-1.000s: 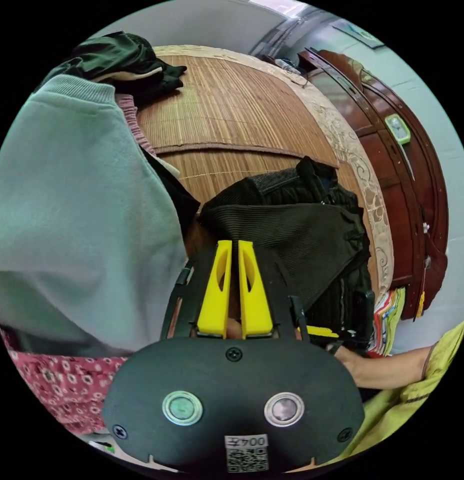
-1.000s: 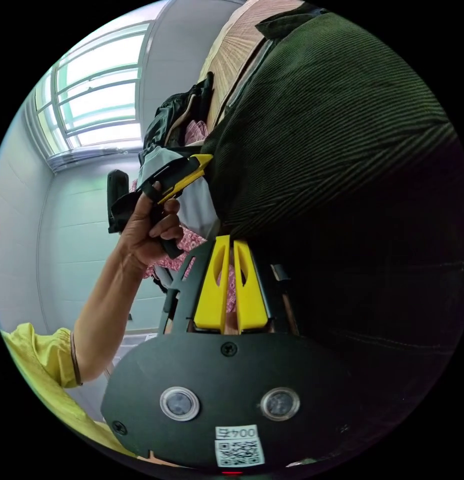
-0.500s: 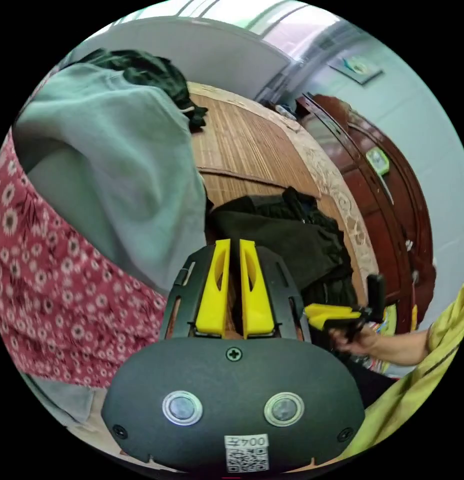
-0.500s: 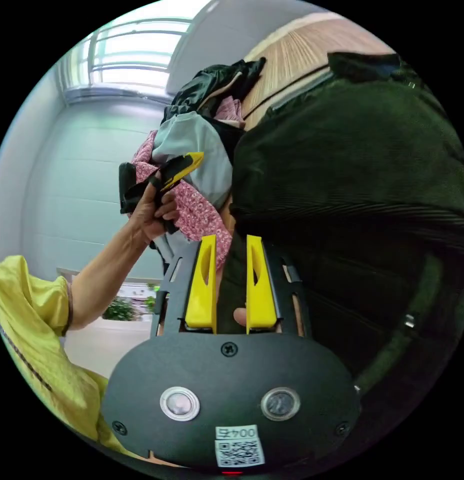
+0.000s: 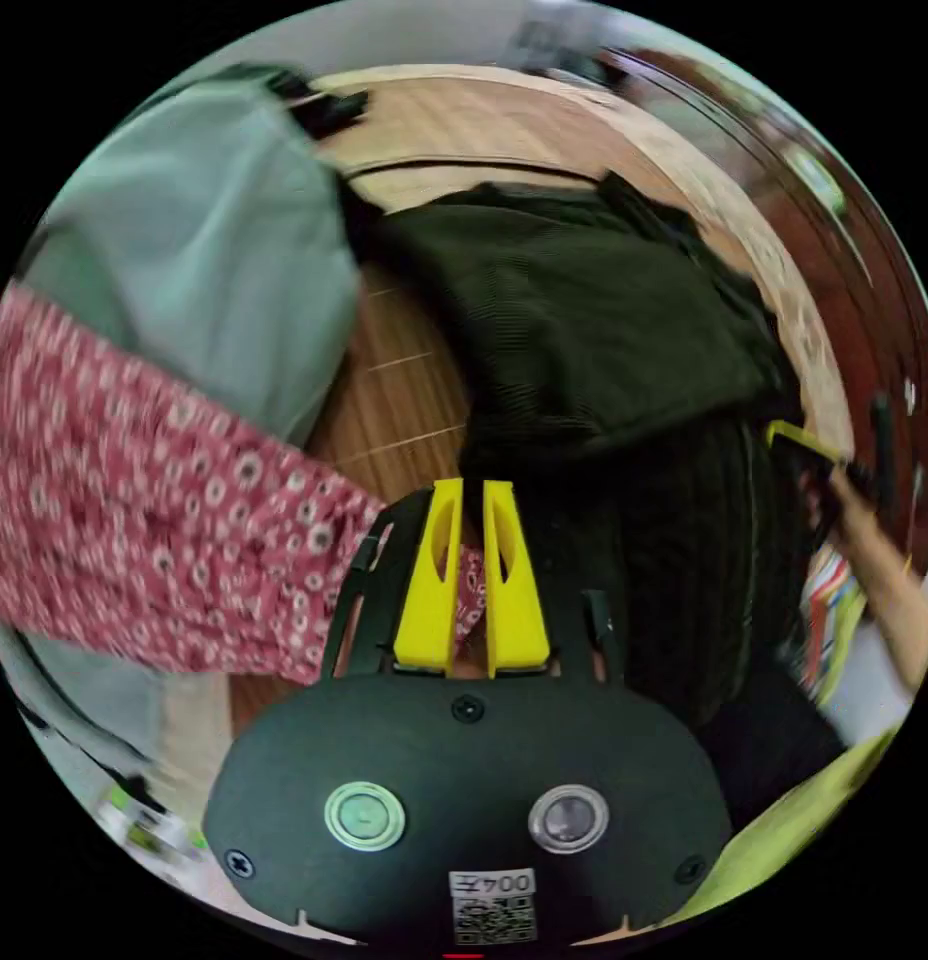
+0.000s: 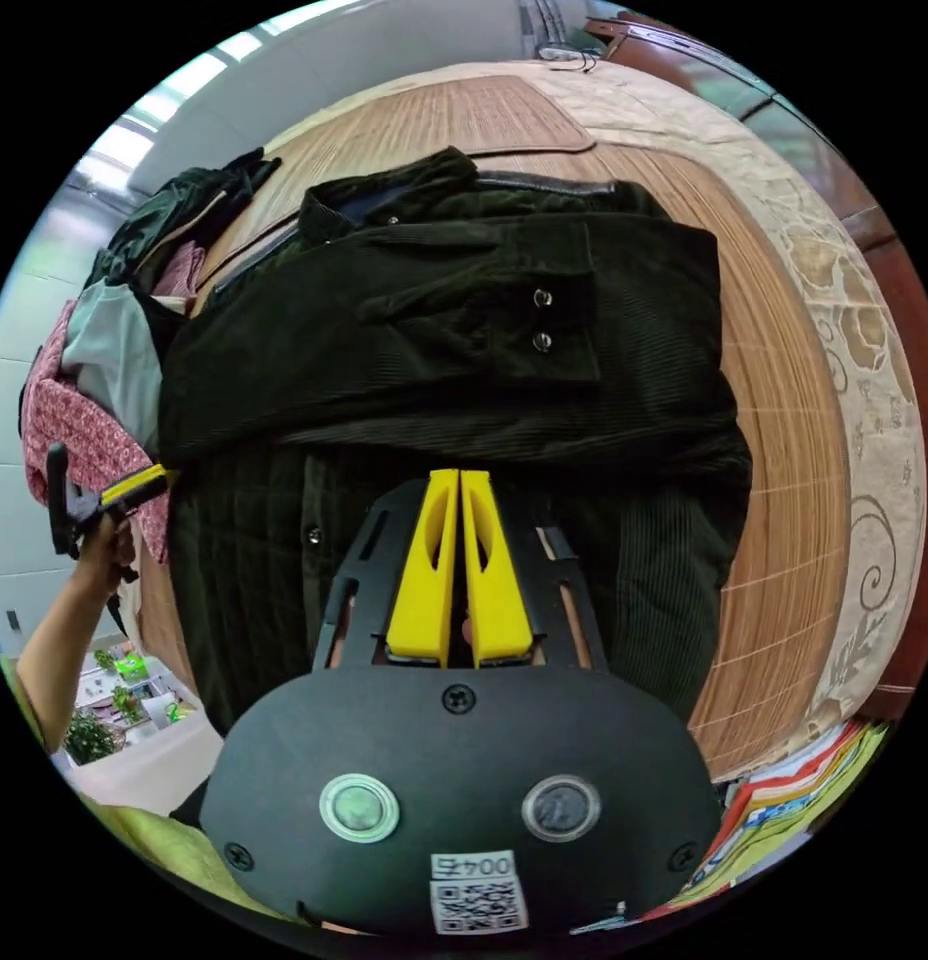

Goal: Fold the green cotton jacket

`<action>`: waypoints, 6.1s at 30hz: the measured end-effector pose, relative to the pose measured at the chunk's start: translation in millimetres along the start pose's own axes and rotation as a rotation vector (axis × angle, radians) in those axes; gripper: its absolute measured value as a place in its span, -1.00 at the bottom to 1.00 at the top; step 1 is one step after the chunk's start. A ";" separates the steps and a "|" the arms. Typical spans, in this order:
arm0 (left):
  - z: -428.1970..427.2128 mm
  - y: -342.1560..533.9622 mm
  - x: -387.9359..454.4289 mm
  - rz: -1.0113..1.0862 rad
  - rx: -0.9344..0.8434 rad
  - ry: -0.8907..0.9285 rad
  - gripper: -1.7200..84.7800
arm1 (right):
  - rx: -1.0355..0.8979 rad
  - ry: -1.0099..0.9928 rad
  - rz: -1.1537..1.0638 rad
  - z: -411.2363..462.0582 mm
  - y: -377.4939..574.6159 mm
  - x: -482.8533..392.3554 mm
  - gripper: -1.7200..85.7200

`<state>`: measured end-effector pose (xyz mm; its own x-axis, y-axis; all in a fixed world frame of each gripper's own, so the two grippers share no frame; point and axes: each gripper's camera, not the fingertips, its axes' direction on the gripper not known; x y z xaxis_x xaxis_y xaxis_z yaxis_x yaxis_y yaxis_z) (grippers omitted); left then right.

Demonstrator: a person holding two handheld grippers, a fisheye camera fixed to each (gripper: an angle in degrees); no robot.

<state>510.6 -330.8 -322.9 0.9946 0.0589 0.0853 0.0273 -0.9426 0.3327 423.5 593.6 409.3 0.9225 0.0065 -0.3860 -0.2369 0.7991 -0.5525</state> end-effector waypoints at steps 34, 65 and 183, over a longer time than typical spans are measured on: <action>121.6 113.4 59.3 0.026 -0.316 0.031 -0.96 | -0.226 -0.217 0.258 -94.2 218.3 117.2 -0.94; 219.7 104.4 72.5 -0.113 -0.263 -0.151 -0.96 | 0.189 -0.160 -0.018 -187.6 -29.5 221.1 -0.84; 208.4 164.0 -78.5 0.110 -0.598 0.227 -0.69 | -0.511 -0.292 0.076 -120.7 260.7 123.7 -0.77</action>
<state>457.8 -558.5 -470.7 0.9408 0.1017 0.3233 -0.1995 -0.6050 0.7708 439.0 730.1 128.4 0.9256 0.2759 -0.2593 -0.3558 0.3996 -0.8448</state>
